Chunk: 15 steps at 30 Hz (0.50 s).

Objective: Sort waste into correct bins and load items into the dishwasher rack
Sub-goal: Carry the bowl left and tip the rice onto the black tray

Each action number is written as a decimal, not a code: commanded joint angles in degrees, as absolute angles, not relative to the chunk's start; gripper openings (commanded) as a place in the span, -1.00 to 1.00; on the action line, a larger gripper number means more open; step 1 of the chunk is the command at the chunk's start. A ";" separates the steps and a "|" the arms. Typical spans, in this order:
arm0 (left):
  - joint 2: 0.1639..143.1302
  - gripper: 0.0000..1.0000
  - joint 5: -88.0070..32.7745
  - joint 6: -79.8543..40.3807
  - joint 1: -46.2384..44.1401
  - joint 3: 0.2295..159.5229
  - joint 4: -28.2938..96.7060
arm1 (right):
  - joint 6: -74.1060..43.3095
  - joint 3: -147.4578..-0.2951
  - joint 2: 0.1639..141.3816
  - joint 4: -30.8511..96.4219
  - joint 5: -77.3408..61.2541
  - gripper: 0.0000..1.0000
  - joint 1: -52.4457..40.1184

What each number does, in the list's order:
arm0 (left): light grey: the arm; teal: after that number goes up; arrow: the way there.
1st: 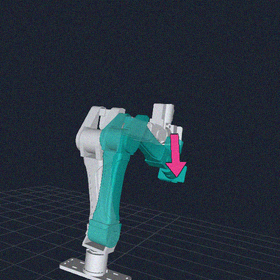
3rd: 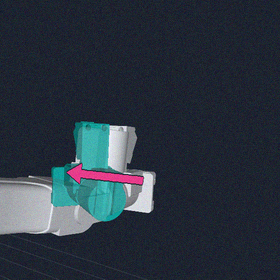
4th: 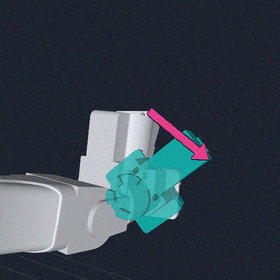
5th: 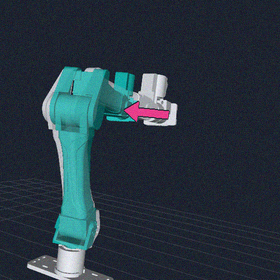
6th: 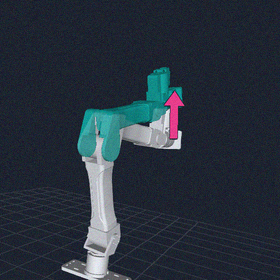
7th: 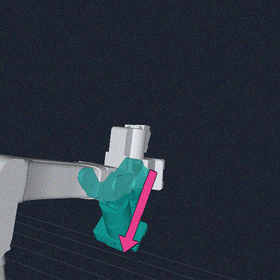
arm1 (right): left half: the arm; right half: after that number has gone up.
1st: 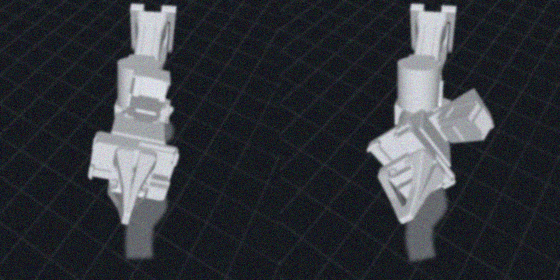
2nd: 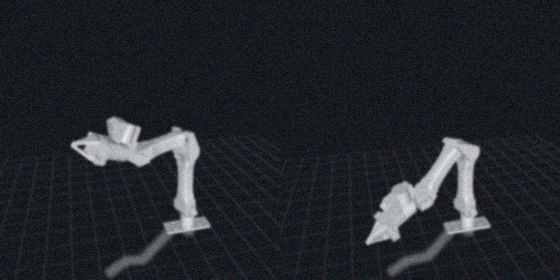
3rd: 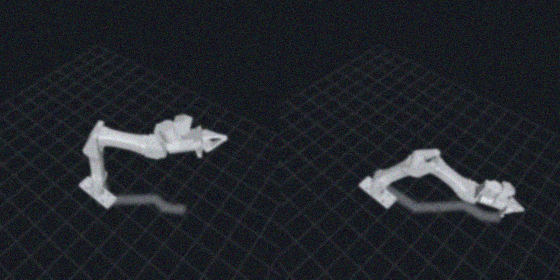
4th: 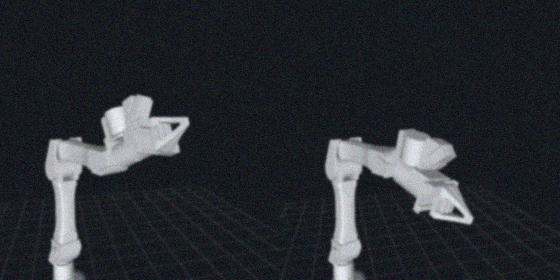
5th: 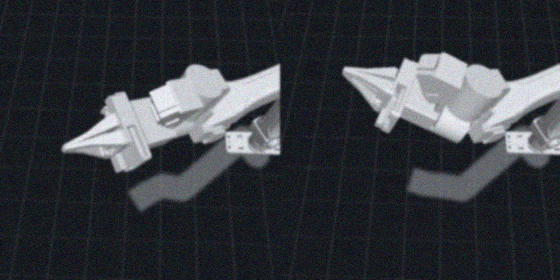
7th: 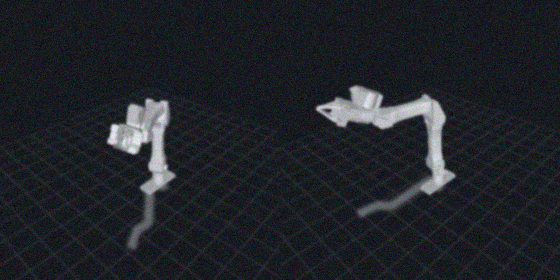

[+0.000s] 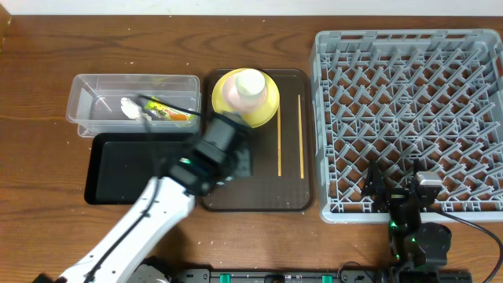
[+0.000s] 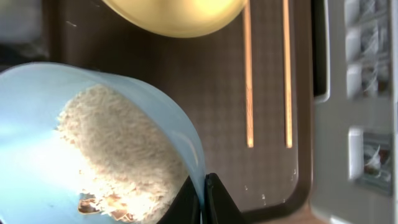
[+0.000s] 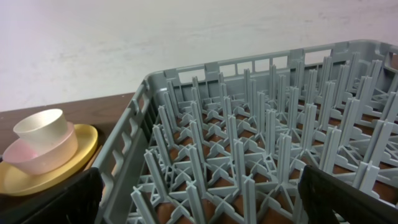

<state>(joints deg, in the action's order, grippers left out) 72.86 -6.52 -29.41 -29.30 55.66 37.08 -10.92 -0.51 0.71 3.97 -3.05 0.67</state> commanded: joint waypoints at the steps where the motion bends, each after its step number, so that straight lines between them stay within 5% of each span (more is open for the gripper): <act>1: 71.42 -0.88 -18.65 -24.40 -20.49 57.47 37.23 | -10.66 -0.32 0.49 4.03 -3.27 0.98 1.15; 15: 75.44 -0.88 -57.10 -11.40 18.68 54.76 38.11 | -10.66 -0.32 0.49 4.03 -3.27 0.98 1.15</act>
